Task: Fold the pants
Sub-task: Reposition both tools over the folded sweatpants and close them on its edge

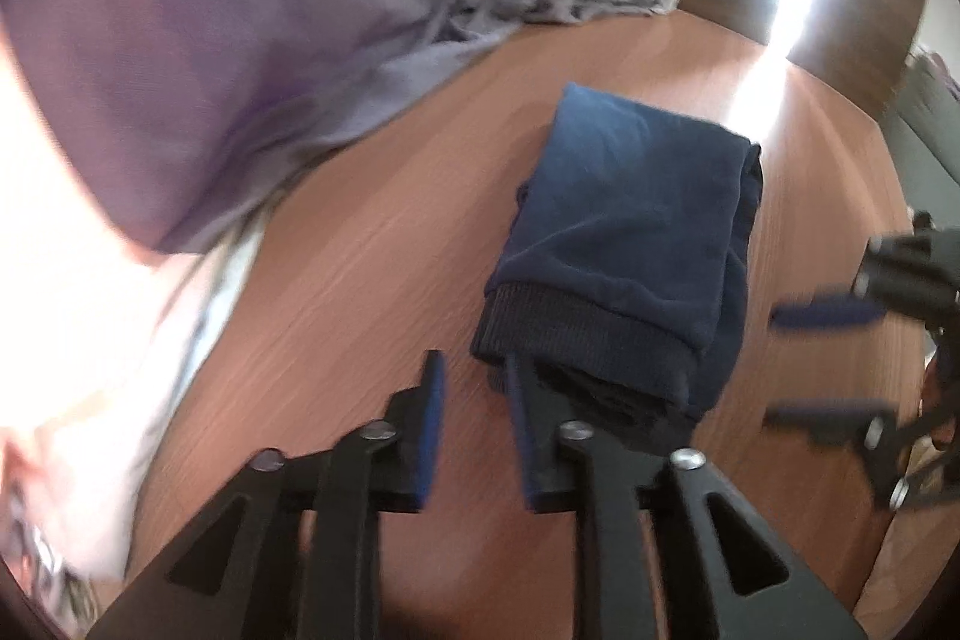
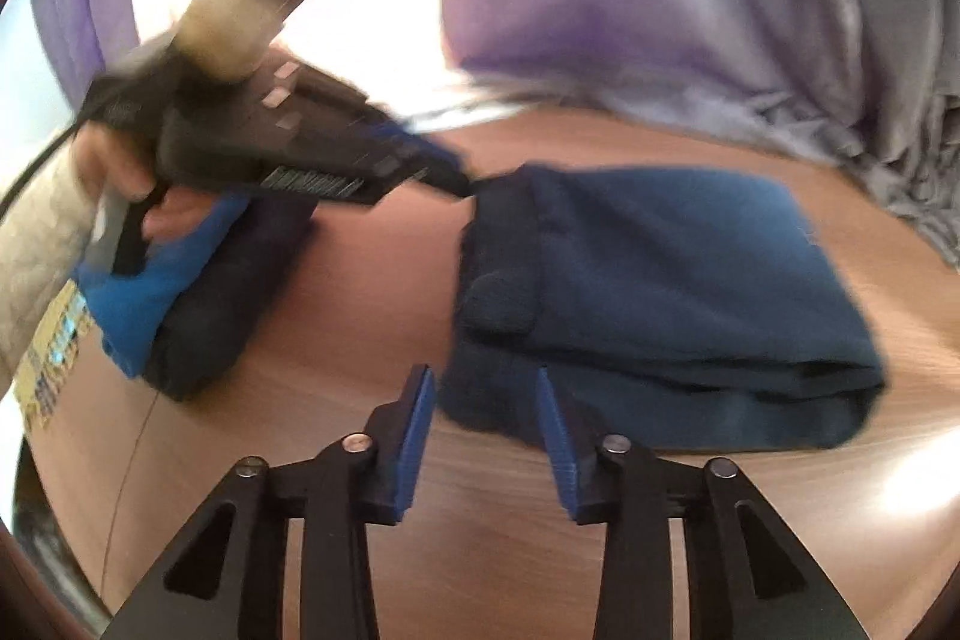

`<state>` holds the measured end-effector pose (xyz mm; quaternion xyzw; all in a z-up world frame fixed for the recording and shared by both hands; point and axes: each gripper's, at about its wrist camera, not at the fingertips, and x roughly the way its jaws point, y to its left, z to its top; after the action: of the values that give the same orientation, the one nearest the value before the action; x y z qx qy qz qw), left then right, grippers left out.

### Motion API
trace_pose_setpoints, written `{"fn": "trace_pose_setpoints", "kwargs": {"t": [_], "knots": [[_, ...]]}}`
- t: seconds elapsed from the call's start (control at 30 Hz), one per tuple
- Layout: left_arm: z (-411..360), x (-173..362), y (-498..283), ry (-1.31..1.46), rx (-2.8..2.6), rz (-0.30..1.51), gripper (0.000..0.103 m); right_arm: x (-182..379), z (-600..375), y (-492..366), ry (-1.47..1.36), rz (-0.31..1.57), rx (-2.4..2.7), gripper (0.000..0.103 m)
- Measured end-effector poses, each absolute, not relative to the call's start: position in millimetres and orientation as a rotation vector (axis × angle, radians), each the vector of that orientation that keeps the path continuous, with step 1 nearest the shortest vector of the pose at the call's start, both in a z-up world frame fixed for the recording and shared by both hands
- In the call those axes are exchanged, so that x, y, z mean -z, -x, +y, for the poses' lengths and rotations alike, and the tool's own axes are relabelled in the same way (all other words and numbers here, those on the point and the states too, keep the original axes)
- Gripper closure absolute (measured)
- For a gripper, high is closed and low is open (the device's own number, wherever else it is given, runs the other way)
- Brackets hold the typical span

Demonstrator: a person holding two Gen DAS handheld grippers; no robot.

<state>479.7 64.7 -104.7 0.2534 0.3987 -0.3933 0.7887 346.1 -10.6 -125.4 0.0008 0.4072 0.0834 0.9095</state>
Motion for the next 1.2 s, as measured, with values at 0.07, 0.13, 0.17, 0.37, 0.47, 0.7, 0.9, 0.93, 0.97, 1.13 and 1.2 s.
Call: {"fn": "trace_pose_setpoints", "kwargs": {"t": [0.07, 0.13, 0.17, 0.37, 0.47, 0.7, 0.9, 0.93, 0.97, 1.13, 1.2], "knots": [[71.0, 92.1, -467.7, -0.507, 0.817, 0.842, 0.072, 112.2, -24.2, -340.9, -0.011, 0.804, -0.138, 0.054], [76.1, 82.3, -456.1, -0.452, 0.766, 0.839, 0.065, 98.4, -41.7, -333.9, -0.036, 0.764, -0.101, 0.052], [78.1, 78.2, -447.9, -0.415, 0.749, 0.832, 0.065, 93.2, -51.1, -330.0, -0.046, 0.745, -0.072, 0.052], [73.1, 84.0, -415.8, -0.298, 0.615, 0.806, 0.063, 86.7, -109.5, -315.2, -0.065, 0.701, 0.097, 0.044], [70.6, 97.2, -410.3, -0.165, 0.559, 0.859, 0.062, 91.9, -134.6, -313.5, -0.069, 0.715, 0.144, 0.044], [62.2, 121.2, -404.6, 0.096, 0.449, 0.9, 0.058, 113.4, -175.2, -318.8, -0.073, 0.754, 0.179, 0.044], [49.4, 131.8, -410.7, 0.146, 0.448, 0.936, 0.063, 138.2, -187.7, -325.8, -0.051, 0.821, 0.165, 0.044], [46.9, 132.5, -412.0, 0.14, 0.444, 0.938, 0.063, 142.4, -189.3, -327.6, -0.048, 0.83, 0.164, 0.044], [44.1, 134.4, -414.9, 0.132, 0.425, 0.943, 0.063, 145.6, -190.8, -329.2, -0.049, 0.838, 0.161, 0.044], [41.7, 145.9, -424.1, 0.133, 0.407, 0.977, 0.063, 156.8, -198.6, -337.9, -0.059, 0.86, 0.15, 0.044], [40.0, 152.3, -426.6, 0.131, 0.389, 1.004, 0.061, 161.8, -200.6, -341.4, -0.061, 0.878, 0.142, 0.044]]}}
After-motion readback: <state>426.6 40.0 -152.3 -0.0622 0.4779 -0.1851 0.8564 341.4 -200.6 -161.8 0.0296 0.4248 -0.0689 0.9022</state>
